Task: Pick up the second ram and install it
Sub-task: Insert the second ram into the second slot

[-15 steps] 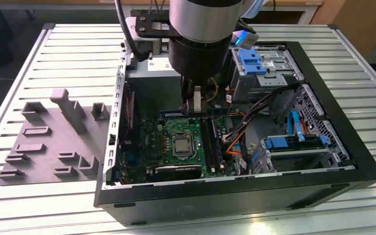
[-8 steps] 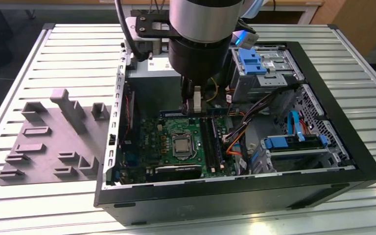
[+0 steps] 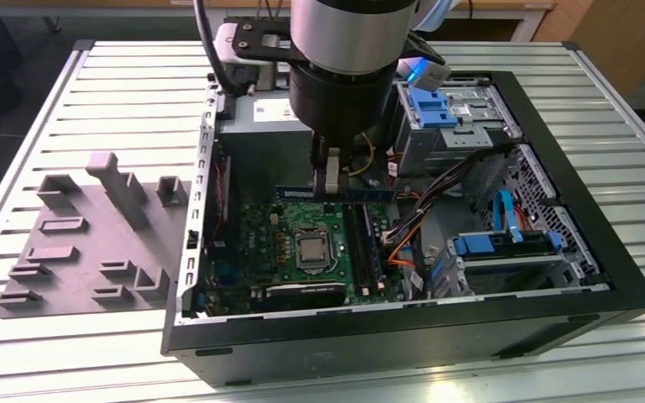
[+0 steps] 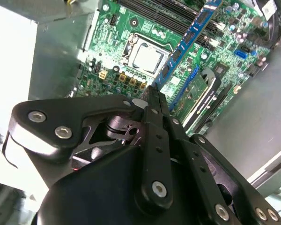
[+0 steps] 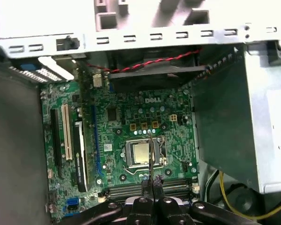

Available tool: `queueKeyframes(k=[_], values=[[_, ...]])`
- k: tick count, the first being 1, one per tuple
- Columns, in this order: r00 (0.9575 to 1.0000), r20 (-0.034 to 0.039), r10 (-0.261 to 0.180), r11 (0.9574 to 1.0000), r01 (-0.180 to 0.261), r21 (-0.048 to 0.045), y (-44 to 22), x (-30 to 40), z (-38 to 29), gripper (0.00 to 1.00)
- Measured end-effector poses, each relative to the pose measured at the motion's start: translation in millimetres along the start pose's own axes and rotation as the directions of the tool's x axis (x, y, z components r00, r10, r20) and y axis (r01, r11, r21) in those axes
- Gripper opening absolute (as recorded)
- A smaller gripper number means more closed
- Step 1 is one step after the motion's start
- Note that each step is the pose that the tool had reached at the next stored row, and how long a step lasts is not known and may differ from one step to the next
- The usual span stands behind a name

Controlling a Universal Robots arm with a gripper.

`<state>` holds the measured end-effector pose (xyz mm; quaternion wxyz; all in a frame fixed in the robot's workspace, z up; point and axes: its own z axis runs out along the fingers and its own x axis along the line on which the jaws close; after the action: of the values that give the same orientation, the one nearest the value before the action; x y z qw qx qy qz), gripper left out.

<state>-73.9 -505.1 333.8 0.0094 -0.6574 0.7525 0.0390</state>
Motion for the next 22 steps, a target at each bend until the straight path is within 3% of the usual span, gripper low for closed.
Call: queueKeyframes(k=[5, 10, 14, 22], values=[[0.9960, 0.0043, 0.089, 0.9960, -0.089, 0.0056, 0.0, 0.0, 0.4, 0.11], [0.9845, 0.0091, 0.175, 0.9845, -0.175, 0.0108, 0.0, 0.1, 0.6, 0.11], [0.9699, 0.0132, 0.243, 0.9698, -0.243, 0.0146, 0.0, 0.1, 0.9, 0.11], [0.9324, 0.0211, 0.361, 0.9322, -0.361, 0.0206, -0.1, 0.1, 1.3, 0.11]])
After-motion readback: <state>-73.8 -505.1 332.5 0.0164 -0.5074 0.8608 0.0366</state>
